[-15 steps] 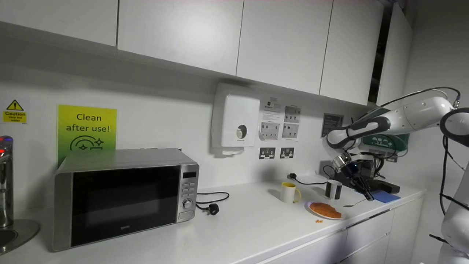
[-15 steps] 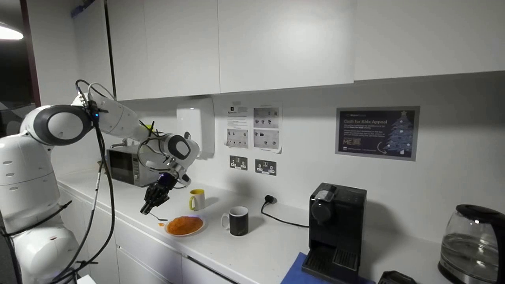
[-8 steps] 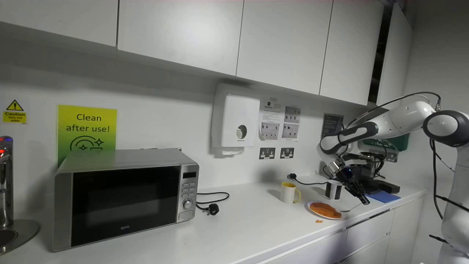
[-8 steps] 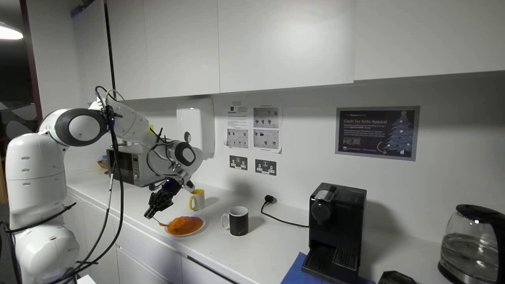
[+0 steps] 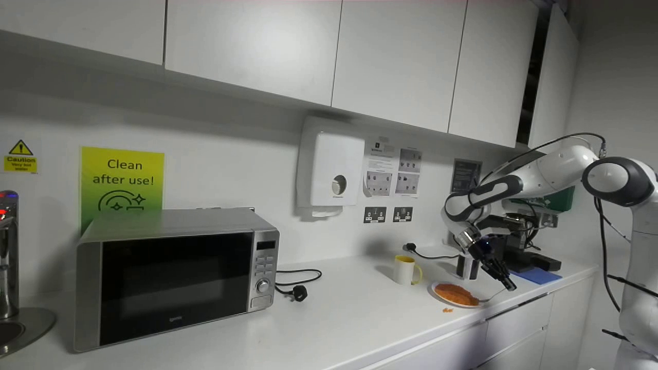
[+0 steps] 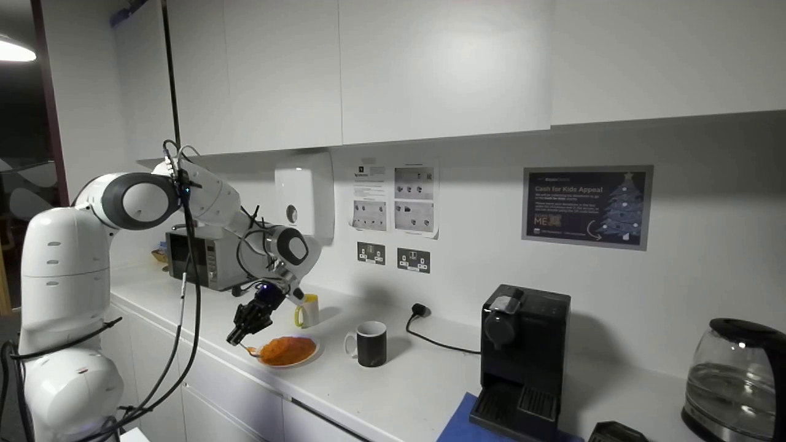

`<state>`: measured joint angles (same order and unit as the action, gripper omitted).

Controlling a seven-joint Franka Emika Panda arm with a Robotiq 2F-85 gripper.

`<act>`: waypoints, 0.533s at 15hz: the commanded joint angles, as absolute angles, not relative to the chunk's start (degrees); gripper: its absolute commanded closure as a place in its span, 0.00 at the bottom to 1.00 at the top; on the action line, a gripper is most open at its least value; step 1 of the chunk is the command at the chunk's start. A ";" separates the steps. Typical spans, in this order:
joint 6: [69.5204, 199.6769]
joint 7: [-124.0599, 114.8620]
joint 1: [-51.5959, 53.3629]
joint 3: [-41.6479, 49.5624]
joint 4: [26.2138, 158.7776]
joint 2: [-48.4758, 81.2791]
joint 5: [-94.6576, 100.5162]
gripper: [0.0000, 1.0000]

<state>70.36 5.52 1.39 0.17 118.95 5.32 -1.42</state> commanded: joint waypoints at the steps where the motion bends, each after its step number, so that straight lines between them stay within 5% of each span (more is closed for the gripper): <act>1: 67.73 7.28 0.52 0.13 116.37 7.19 -1.99 0.97; 8: 68.22 8.51 0.47 0.01 115.09 9.13 -1.94 0.97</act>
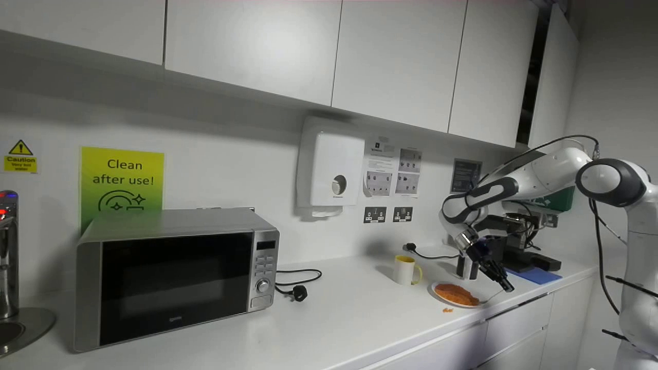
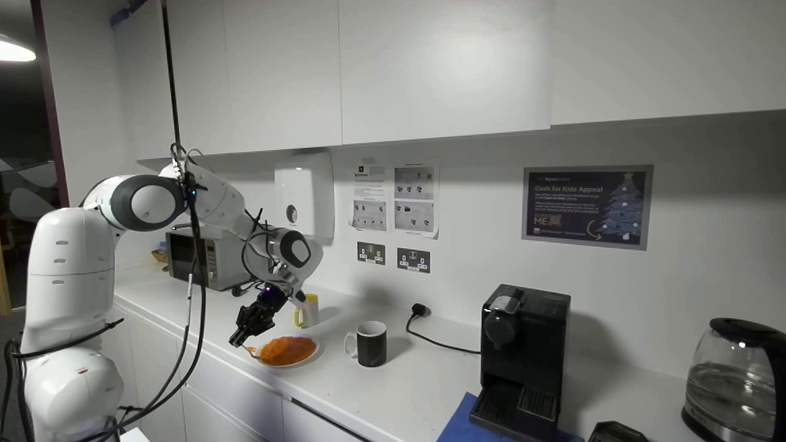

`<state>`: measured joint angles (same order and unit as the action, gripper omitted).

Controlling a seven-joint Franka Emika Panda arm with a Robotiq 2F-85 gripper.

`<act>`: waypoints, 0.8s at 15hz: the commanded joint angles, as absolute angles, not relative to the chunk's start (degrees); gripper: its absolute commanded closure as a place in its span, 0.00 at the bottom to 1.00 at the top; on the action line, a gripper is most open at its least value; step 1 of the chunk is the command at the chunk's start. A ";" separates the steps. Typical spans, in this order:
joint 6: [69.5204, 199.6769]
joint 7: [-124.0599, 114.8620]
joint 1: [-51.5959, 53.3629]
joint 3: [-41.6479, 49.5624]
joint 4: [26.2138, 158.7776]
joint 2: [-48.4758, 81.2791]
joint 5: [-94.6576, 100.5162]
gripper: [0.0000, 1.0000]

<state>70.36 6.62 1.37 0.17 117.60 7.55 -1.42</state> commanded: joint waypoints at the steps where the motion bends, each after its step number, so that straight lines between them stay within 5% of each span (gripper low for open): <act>1: 68.32 8.69 0.47 -0.01 114.82 9.44 -1.95 0.97; 12: 68.54 9.46 0.45 -0.17 112.59 12.58 -1.64 0.97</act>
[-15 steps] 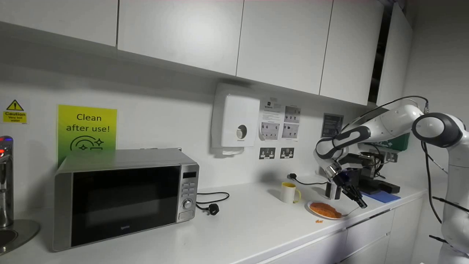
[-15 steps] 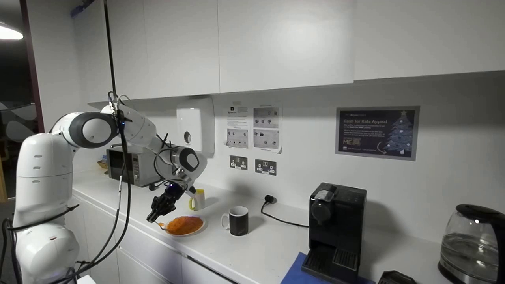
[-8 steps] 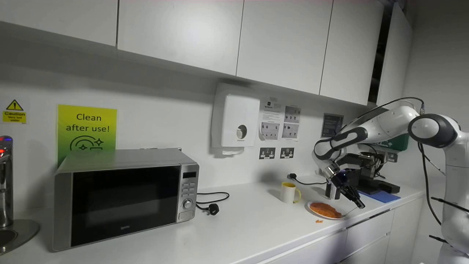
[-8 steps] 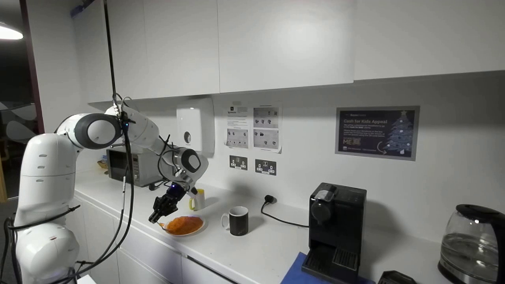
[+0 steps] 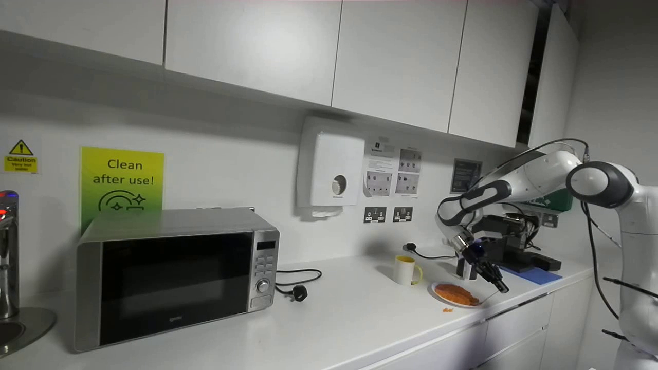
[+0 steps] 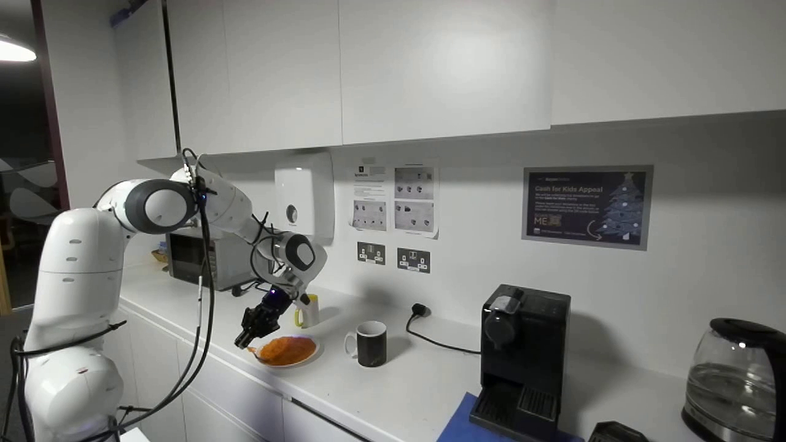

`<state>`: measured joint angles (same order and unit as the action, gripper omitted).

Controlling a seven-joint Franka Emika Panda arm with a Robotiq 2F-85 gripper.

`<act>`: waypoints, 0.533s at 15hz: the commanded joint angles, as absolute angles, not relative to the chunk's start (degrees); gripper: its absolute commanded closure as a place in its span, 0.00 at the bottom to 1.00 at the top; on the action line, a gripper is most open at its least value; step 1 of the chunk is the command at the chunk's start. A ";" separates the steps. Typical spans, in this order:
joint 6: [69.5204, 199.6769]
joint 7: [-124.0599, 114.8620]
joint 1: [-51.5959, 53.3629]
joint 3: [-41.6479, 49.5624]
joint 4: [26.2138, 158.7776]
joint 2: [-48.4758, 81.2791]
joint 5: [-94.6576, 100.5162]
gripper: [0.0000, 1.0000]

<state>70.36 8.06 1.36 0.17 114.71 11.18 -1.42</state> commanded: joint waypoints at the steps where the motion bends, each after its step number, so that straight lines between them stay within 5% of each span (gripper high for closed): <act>1: 68.68 9.43 0.46 -0.19 112.53 12.79 -1.59 0.97; 8: 70.98 10.74 0.83 -0.68 112.97 13.48 0.68 0.97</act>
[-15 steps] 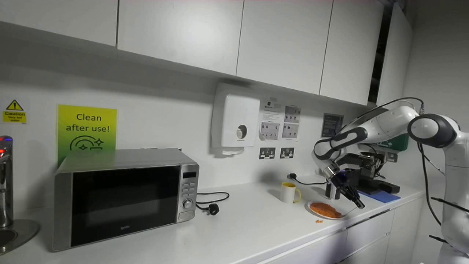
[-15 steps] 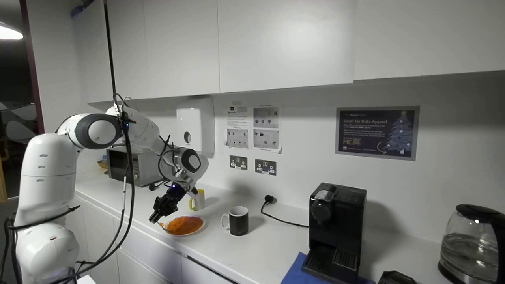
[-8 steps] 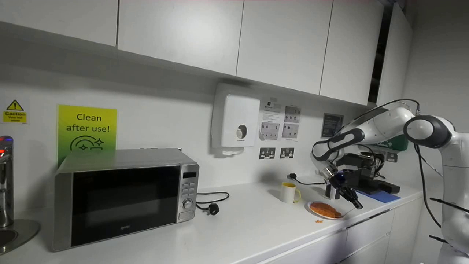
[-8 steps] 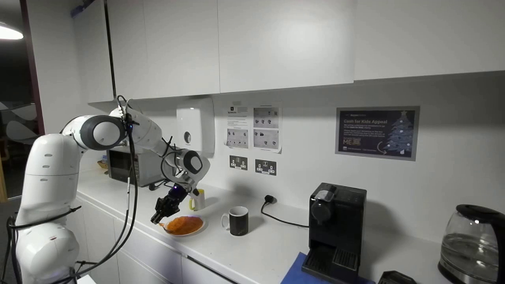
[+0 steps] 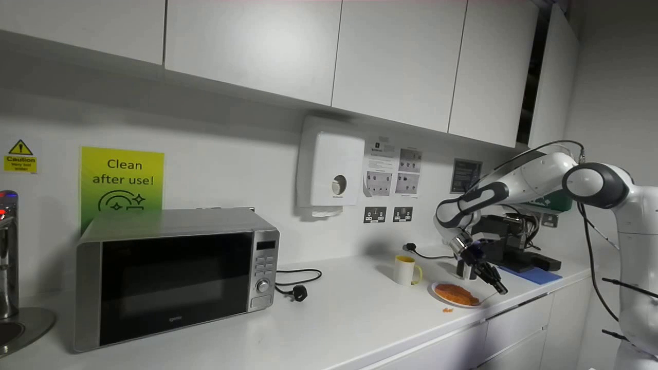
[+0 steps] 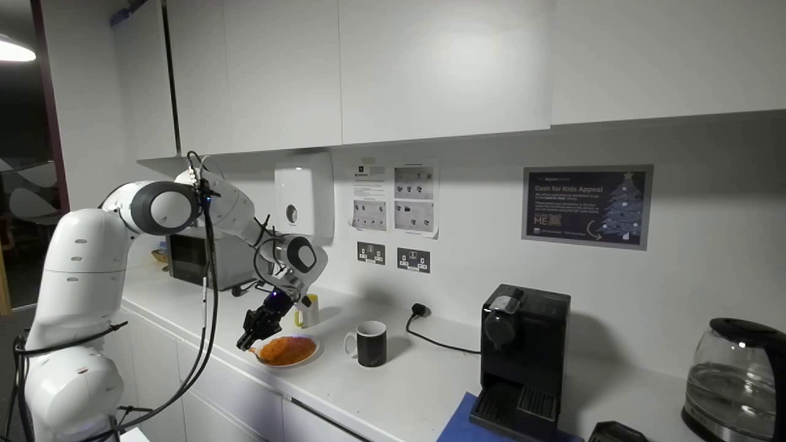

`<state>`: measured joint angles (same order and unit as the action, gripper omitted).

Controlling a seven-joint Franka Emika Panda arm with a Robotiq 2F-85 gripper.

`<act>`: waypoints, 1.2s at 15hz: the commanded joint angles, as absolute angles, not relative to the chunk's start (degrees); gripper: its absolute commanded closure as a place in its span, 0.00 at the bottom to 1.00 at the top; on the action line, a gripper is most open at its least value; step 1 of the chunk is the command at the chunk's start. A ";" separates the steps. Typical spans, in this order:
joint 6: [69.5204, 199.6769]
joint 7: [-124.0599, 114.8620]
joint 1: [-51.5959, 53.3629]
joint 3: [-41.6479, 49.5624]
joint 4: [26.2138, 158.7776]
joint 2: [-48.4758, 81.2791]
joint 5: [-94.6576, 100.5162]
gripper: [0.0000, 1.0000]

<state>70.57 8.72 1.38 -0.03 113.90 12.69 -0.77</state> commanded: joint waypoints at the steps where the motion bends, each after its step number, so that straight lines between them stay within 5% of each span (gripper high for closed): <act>1: 71.14 10.97 0.89 -0.77 113.03 13.61 1.18 0.97; 18: 85.81 12.81 1.08 -1.20 116.46 12.08 6.25 0.97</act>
